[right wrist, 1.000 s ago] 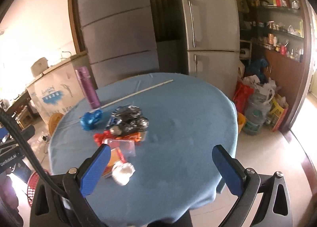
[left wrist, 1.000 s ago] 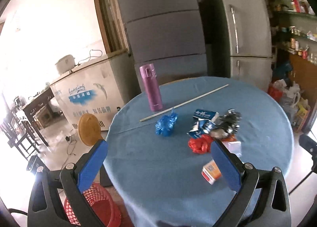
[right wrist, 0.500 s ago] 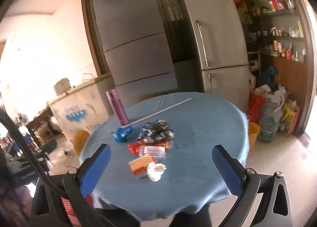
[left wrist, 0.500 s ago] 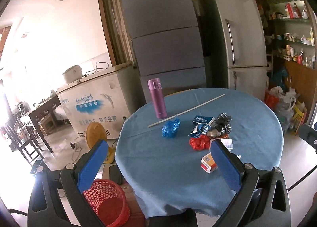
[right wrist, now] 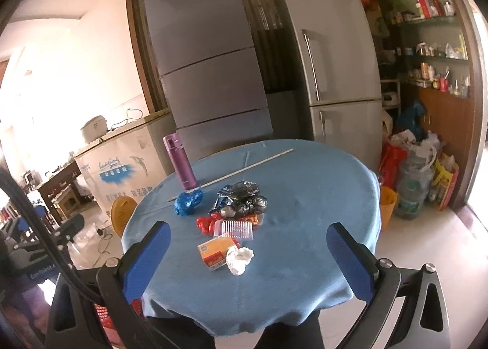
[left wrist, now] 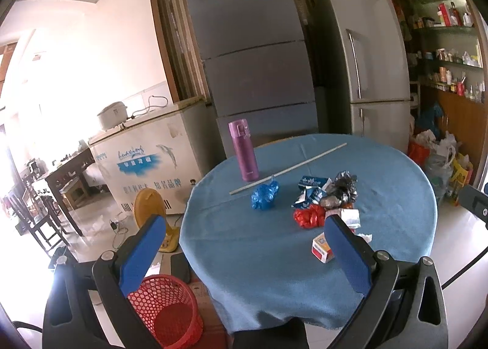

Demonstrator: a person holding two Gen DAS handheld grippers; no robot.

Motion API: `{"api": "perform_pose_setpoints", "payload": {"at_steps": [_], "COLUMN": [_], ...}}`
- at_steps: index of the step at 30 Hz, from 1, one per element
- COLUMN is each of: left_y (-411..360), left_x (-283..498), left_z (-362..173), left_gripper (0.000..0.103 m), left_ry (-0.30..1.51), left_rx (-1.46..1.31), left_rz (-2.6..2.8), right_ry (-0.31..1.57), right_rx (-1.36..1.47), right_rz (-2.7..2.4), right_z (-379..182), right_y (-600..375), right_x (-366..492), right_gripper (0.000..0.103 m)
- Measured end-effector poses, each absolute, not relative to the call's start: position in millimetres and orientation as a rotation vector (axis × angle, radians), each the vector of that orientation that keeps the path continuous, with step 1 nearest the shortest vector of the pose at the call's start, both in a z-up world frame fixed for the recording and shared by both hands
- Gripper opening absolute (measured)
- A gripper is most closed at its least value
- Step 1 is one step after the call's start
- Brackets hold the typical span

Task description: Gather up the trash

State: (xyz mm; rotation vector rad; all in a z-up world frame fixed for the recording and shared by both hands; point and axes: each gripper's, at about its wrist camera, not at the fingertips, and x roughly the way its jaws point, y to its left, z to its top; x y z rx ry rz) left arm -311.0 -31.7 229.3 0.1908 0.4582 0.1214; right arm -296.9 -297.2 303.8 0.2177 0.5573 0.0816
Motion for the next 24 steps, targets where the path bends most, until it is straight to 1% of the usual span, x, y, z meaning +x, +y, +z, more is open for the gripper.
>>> {"api": "perform_pose_setpoints", "payload": {"at_steps": [14, 24], "left_y": [-36, -41], "left_x": [-286, -257], "left_z": [214, 199], "left_gripper": [0.103, 0.103], "left_ry": [0.517, 0.575], "left_rx": [0.213, 0.226], "left_rz": [0.128, 0.126], "right_ry": [0.553, 0.632], "right_rx": [0.227, 0.268], "right_rz": [0.139, 0.163], "right_z": [294, 264], "right_y": [-297, -304], "right_x": [-274, -246], "right_gripper": [0.103, 0.103]}}
